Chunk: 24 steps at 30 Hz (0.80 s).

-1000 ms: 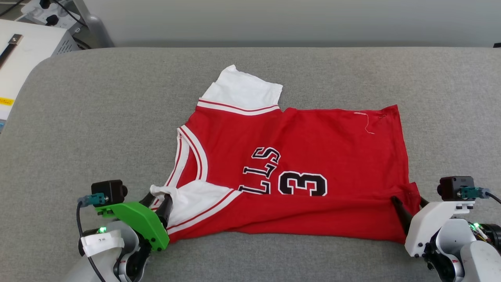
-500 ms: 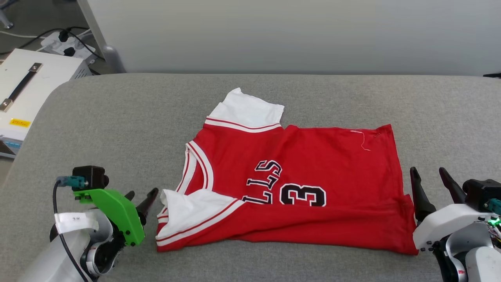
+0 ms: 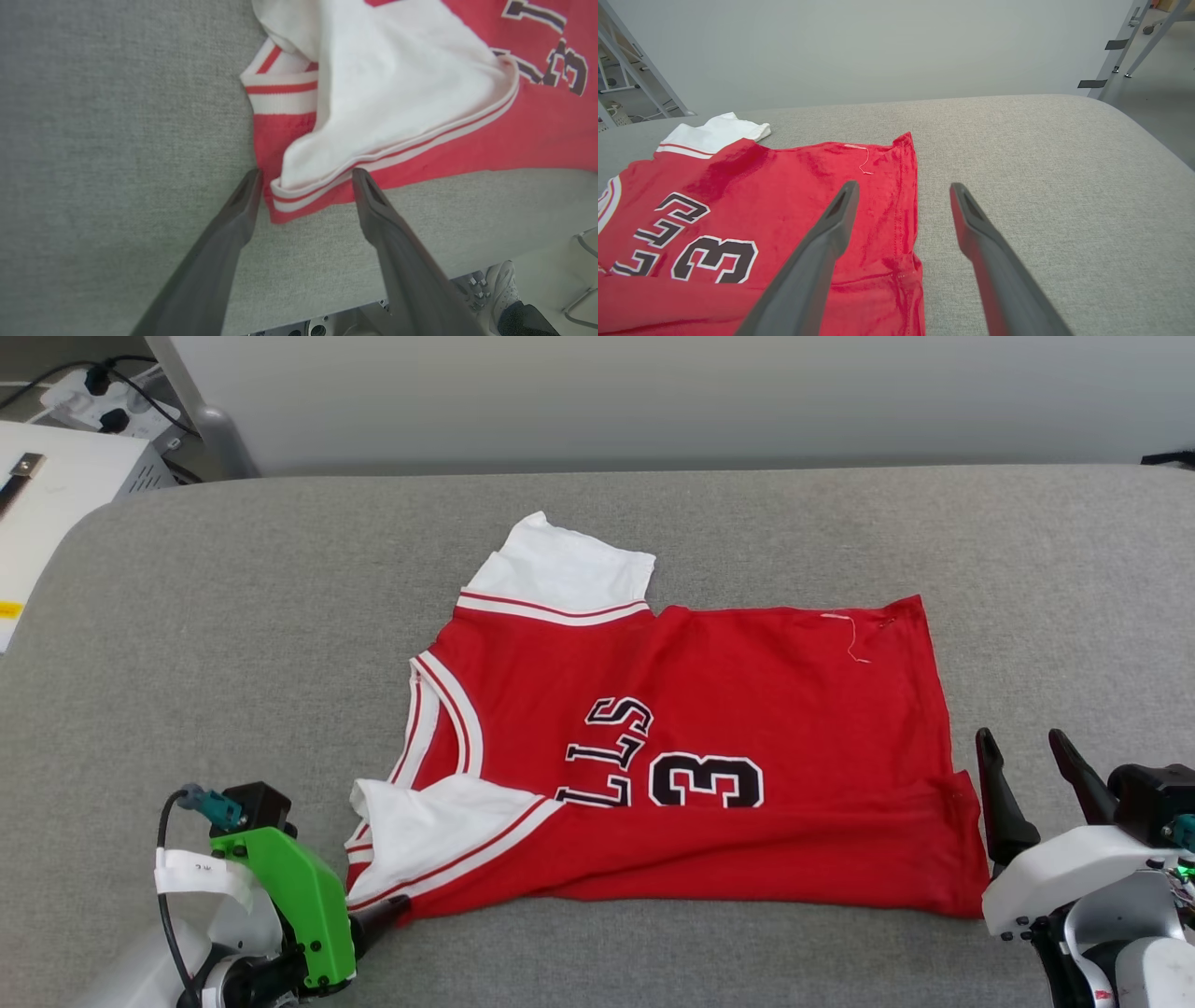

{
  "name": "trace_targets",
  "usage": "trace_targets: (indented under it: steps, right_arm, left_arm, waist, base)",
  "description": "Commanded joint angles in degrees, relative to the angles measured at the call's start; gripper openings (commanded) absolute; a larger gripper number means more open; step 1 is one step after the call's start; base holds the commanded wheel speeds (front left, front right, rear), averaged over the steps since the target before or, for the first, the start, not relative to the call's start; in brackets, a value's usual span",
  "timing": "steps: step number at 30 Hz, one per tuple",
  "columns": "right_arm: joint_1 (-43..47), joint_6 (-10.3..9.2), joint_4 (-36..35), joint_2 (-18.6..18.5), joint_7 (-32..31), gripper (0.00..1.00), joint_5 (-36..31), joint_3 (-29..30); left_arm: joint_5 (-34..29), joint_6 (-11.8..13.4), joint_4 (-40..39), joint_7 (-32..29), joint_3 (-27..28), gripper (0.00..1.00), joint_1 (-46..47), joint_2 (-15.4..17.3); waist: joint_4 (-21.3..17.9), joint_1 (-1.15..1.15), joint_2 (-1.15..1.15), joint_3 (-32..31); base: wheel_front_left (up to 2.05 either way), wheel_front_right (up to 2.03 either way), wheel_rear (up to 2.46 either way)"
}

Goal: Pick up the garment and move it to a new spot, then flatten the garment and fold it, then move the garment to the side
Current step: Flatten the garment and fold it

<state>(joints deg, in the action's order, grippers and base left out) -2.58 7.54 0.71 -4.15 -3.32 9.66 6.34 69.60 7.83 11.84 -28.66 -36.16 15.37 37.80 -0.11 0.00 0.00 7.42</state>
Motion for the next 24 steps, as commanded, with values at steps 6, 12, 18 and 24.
trace_targets:
  steps: [6, 12, 18, 24]
  right_arm:
    - [-0.25, -0.05, -0.51, 0.24, -0.89, 1.00, 0.51, -0.17]
    - [-0.25, -0.05, -0.25, -0.15, -2.58, 1.00, 1.61, -0.26]
    - [0.07, -0.05, 0.56, -1.39, -6.77, 1.00, 4.52, -0.39]
    - [1.02, -0.05, 2.38, -3.52, -19.80, 1.00, 7.22, -0.23]
  left_arm:
    - [-0.59, -0.50, 4.83, -1.37, -2.35, 1.00, -0.12, -2.39]
    - [-1.19, -2.12, 7.58, -2.78, -4.46, 0.00, 1.14, -4.54]
    - [-1.54, -3.55, 7.68, -0.89, -3.74, 0.00, 2.06, -4.57]
    - [-2.44, -3.09, 3.33, 2.63, -1.46, 0.00, 1.46, -1.66]
  waist:
    - [-1.42, 0.00, 0.00, 2.01]
    - [-1.39, 0.00, 0.00, 2.22]
    - [-1.01, 0.00, 0.00, 1.45]
    - [-0.87, 0.00, 0.00, 0.72]
  base:
    - [0.00, 0.00, 0.00]
    - [0.00, 0.00, 0.00]
    - [0.00, 0.00, 0.00]
    - [0.00, 0.00, 0.00]
